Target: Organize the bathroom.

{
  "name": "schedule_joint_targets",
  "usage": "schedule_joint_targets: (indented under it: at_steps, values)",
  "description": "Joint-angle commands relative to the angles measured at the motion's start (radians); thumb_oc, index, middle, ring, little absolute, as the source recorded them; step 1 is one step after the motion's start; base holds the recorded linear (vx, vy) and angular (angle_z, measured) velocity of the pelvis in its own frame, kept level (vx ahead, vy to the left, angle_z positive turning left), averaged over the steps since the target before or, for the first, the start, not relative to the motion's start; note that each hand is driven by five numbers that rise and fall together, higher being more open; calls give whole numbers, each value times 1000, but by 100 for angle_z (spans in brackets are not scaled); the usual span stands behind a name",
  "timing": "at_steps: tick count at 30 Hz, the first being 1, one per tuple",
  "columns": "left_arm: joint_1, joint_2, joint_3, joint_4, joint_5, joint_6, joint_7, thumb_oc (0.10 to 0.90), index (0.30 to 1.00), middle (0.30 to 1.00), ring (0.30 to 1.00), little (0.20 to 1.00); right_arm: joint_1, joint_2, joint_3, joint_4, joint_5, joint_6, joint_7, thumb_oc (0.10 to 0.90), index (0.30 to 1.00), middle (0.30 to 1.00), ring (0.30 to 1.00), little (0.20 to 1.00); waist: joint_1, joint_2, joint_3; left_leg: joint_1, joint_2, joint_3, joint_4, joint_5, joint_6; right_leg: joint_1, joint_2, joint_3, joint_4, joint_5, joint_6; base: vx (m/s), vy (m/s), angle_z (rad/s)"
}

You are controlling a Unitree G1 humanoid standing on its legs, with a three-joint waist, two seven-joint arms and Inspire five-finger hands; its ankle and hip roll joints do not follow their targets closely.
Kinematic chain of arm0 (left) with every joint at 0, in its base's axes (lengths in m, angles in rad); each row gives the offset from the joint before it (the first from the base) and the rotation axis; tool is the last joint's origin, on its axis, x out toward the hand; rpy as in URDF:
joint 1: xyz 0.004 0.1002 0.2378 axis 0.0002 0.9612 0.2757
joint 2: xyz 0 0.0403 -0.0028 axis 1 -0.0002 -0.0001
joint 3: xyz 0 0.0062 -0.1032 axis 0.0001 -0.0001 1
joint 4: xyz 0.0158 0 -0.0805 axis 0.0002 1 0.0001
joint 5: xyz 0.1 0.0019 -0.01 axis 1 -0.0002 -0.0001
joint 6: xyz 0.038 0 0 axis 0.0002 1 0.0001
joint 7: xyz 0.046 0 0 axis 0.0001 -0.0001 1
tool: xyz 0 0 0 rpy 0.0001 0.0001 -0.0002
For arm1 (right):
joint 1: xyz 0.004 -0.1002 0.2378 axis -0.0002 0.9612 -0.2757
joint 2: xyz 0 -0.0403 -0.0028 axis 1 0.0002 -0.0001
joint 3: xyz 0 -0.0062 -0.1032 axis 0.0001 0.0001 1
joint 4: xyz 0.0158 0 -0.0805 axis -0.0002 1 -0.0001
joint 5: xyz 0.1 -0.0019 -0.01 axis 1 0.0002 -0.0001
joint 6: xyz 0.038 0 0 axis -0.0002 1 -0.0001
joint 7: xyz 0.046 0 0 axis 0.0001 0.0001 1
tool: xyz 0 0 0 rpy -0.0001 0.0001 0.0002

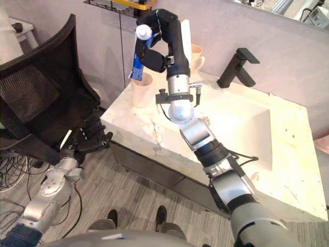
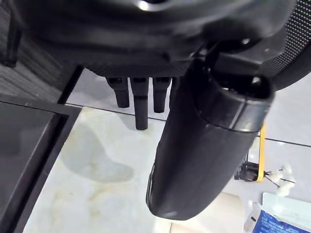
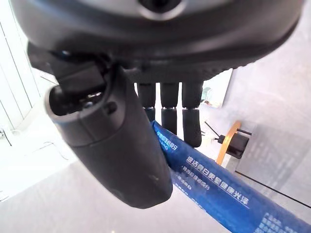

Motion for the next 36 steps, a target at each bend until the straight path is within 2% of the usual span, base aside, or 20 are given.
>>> schedule_joint_targets:
  at_steps: [1,18,23,31,36]
  values:
    - [-29,9,-1,-115,21,-106,-17,800,900,900,900,900,-151,-16,-63,-13,-16,-86,-52,400,300,300,300,300,17,44,-84,-47,-35,-109,-2,-60,41,45,41,-18,38,-164,17,68,-37,14]
    - [1,17,27,-98,20,-91,-54,800,900,900,900,900,-126,-40,-76,19,-29,-102,-68,400,300,300,300,300,13,52,-76,-40,-14,-89,10,-57,26,58,43,-28,53,-183,6,47,-41,6]
    - [-2,16,30,-92,12,-90,-64,800,900,900,900,900,-130,-63,-96,9,-34,-103,-90,400,300,300,300,300,7,49,-76,-39,-1,-78,40,-62,18,64,53,-29,70,-198,-8,40,-75,4]
    - [-8,9,34,-92,13,-64,-68,800,900,900,900,900,-133,-79,-110,17,-84,-107,-135,400,300,300,300,300,7,48,-73,-47,13,-89,82,-68,6,69,62,-37,97,-217,-27,51,-72,6]
    - [-7,7,30,-85,18,-63,-62,800,900,900,900,900,-134,-80,-99,49,-132,-140,-143,400,300,300,300,300,13,52,-67,-51,25,-97,91,-63,-2,70,63,-49,109,-227,-34,35,-53,3]
